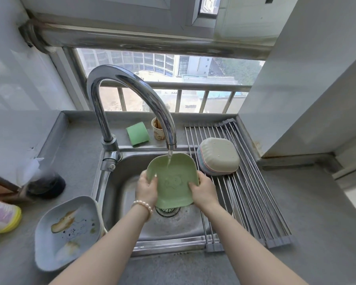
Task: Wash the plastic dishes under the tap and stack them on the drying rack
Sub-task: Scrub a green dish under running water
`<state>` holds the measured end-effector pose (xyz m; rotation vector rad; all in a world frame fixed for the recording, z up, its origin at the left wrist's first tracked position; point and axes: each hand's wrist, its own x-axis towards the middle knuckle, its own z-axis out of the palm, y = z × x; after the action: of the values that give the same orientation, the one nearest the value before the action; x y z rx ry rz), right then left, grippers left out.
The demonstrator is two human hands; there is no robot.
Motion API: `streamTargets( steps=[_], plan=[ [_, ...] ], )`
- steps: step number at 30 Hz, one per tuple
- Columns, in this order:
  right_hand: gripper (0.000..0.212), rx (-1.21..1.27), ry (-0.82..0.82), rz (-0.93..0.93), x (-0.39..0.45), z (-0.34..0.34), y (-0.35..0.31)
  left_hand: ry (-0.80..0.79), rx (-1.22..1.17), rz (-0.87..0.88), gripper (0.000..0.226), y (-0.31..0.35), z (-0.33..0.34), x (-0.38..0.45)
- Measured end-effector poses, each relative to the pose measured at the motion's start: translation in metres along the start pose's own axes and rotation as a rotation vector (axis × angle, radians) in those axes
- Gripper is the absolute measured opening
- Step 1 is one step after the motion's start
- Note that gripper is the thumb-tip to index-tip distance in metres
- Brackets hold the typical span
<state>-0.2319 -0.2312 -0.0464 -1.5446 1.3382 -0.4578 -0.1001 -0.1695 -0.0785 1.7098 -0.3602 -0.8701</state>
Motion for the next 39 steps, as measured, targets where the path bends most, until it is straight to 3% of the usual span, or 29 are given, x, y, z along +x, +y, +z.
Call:
streamTargets(
  steps=[2, 4, 6, 9, 13, 16, 19, 23, 26, 29, 31, 33, 35, 37, 39],
  plan=[
    [0.015, 0.094, 0.079, 0.103, 0.004, 0.002, 0.014, 0.048, 0.307, 0.24, 0.032, 0.012, -0.002, 0.0],
    [0.009, 0.283, 0.073, 0.22, 0.007, 0.013, 0.019, 0.004, 0.48, 0.364, 0.049, 0.028, -0.003, -0.002],
    [0.009, 0.367, 0.043, 0.287, 0.011, 0.028, 0.019, -0.068, 0.703, 0.303, 0.061, 0.044, -0.007, 0.003],
    [0.015, 0.354, -0.092, 0.344, 0.01, 0.036, 0.006, -0.121, 0.931, 0.047, 0.063, 0.05, -0.023, 0.016],
    [0.022, 0.227, -0.263, 0.368, 0.01, 0.02, -0.018, -0.172, 0.86, -0.197, 0.033, 0.036, -0.038, 0.02],
    [0.01, 0.05, -0.243, 0.27, 0.014, 0.011, -0.029, -0.264, 0.81, -0.23, 0.027, 0.017, -0.034, 0.016],
    [0.027, -0.15, -0.182, 0.077, 0.013, 0.005, -0.027, -0.265, 0.598, -0.247, 0.023, 0.002, -0.023, 0.013],
    [0.059, -0.305, -0.082, -0.084, 0.009, -0.007, -0.001, -0.161, 0.553, -0.038, 0.015, -0.003, -0.02, 0.018],
    [0.05, -0.378, -0.057, -0.035, 0.011, -0.012, 0.02, -0.161, 0.746, 0.171, 0.023, 0.009, -0.023, 0.016],
    [0.037, -0.179, -0.156, 0.14, 0.013, -0.005, 0.027, -0.122, 0.939, 0.34, 0.037, 0.025, -0.028, 0.012],
    [0.037, 0.131, -0.258, 0.303, 0.014, 0.001, 0.025, -0.127, 1.008, 0.384, 0.045, 0.029, -0.033, 0.015],
    [0.035, 0.563, -0.331, 0.424, 0.016, 0.005, 0.024, -0.207, 0.795, 0.303, 0.054, 0.026, -0.038, 0.018],
    [0.03, 0.953, -0.332, 0.463, 0.016, 0.002, 0.023, -0.284, 0.245, 0.095, 0.051, 0.022, -0.044, 0.019],
    [0.037, 1.149, -0.302, 0.456, 0.017, -0.001, 0.023, -0.333, -0.323, -0.166, 0.037, 0.021, -0.048, 0.016],
    [0.044, 1.183, -0.245, 0.453, 0.02, 0.0, 0.021, -0.35, -0.602, -0.354, 0.045, 0.023, -0.049, 0.012]
  ],
)
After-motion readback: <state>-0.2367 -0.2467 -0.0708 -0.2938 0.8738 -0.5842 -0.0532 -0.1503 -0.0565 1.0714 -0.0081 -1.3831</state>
